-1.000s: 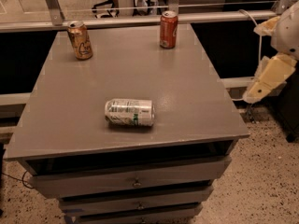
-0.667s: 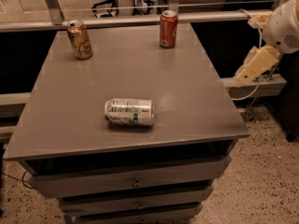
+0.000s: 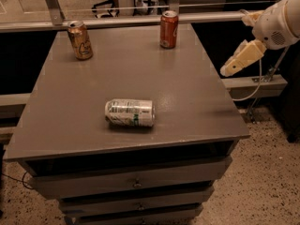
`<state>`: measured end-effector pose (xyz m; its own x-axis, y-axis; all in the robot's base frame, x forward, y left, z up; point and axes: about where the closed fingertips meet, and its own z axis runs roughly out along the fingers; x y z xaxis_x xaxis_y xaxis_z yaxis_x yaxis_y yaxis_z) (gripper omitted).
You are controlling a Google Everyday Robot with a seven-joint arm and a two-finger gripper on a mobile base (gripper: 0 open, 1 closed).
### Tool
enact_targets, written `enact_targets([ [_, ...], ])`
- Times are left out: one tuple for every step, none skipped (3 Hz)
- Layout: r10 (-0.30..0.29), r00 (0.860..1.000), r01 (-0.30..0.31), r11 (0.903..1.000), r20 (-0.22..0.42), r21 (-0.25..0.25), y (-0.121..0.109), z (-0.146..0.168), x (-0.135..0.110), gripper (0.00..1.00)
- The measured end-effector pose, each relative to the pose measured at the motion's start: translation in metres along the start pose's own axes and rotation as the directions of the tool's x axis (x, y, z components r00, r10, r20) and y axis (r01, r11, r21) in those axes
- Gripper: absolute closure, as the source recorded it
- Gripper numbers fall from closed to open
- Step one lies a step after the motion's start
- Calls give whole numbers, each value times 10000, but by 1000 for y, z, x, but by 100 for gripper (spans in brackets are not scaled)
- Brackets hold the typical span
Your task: Move coke can near 7up can
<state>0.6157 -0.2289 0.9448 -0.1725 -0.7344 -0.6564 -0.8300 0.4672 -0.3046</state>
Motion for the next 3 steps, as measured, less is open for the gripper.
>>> enact_targets([
  [885,9932,-892,9960,756,52,-5,8,0,0],
  [2313,9418,-2373,9714,2440,-50,-29,39,-8,0],
  [3045,8699,-3067,9500,3880,-580,-55,81,-35,0],
])
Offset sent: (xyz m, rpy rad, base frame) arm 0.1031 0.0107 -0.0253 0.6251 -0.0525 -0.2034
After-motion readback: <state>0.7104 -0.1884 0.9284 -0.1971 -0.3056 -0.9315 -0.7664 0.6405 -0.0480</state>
